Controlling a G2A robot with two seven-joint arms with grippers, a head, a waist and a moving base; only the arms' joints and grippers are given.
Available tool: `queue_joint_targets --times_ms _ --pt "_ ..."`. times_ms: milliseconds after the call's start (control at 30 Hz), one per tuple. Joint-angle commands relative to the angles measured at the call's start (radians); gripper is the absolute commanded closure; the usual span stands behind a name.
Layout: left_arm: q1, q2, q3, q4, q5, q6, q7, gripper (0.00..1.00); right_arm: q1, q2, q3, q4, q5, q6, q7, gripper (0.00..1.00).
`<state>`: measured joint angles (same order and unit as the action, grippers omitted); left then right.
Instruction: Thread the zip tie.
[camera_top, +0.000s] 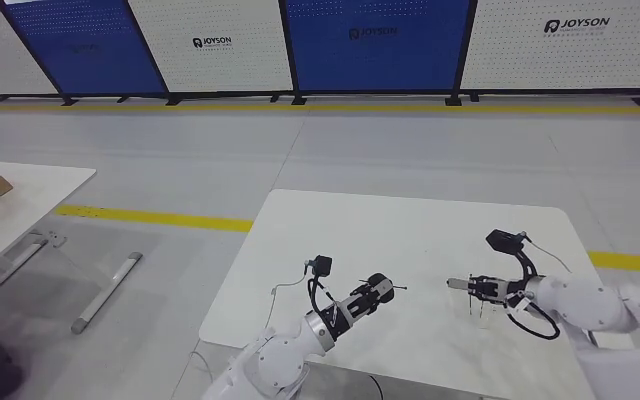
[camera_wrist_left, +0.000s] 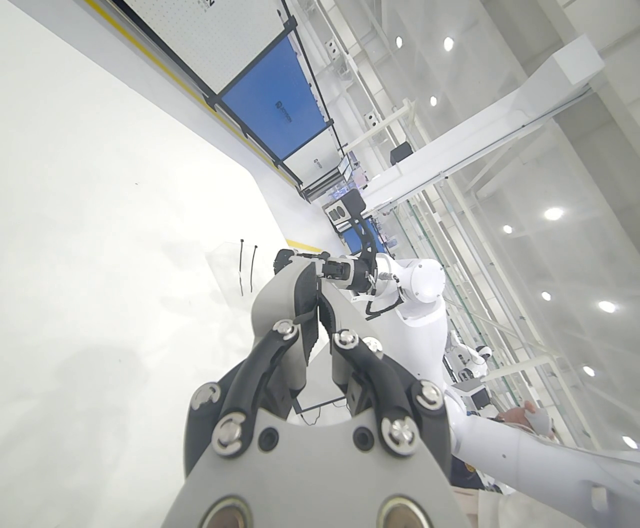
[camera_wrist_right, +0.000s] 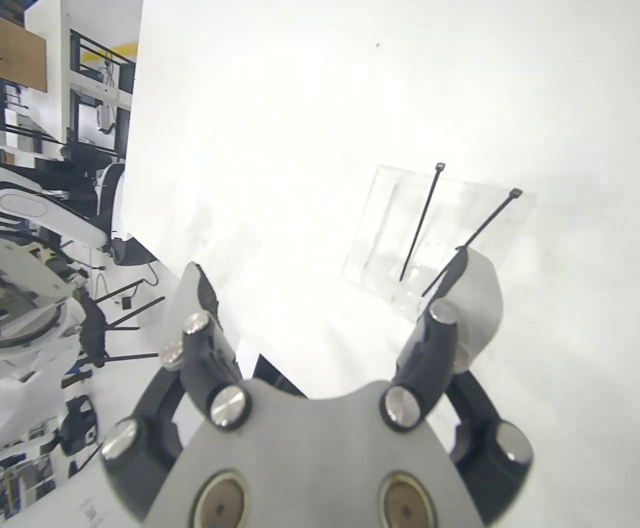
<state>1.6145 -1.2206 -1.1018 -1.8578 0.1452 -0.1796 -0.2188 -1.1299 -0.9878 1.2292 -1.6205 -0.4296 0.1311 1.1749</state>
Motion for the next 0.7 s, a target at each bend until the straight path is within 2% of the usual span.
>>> queue_joint_targets --times_ms 0,67,100,467,667 --pt "0.0 0.0 0.0 0.0 0.0 0.0 0.0 1.0 0.014 0.0 -0.011 -0.002 -0.044 0.04 0.007 0.0" --pt "0.0 0.0 0.0 0.0 0.0 0.0 0.0 1.0 0.031 -0.001 -0.03 -0.004 -0.084 0.085 0.021 0.0" --pt "0.0 0.0 0.0 0.0 0.0 0.0 0.0 1.0 0.032 -0.001 -0.033 -0.005 -0.086 0.087 0.023 0.0" --pt "0.0 0.0 0.0 0.0 0.0 0.0 0.0 1.0 0.022 -0.002 -0.035 -0.001 -0.081 0.074 -0.001 0.0" --pt "0.0 0.0 0.0 0.0 0.0 0.0 0.0 1.0 0.015 0.0 -0.041 -0.001 -0.126 0.07 -0.021 0.0"
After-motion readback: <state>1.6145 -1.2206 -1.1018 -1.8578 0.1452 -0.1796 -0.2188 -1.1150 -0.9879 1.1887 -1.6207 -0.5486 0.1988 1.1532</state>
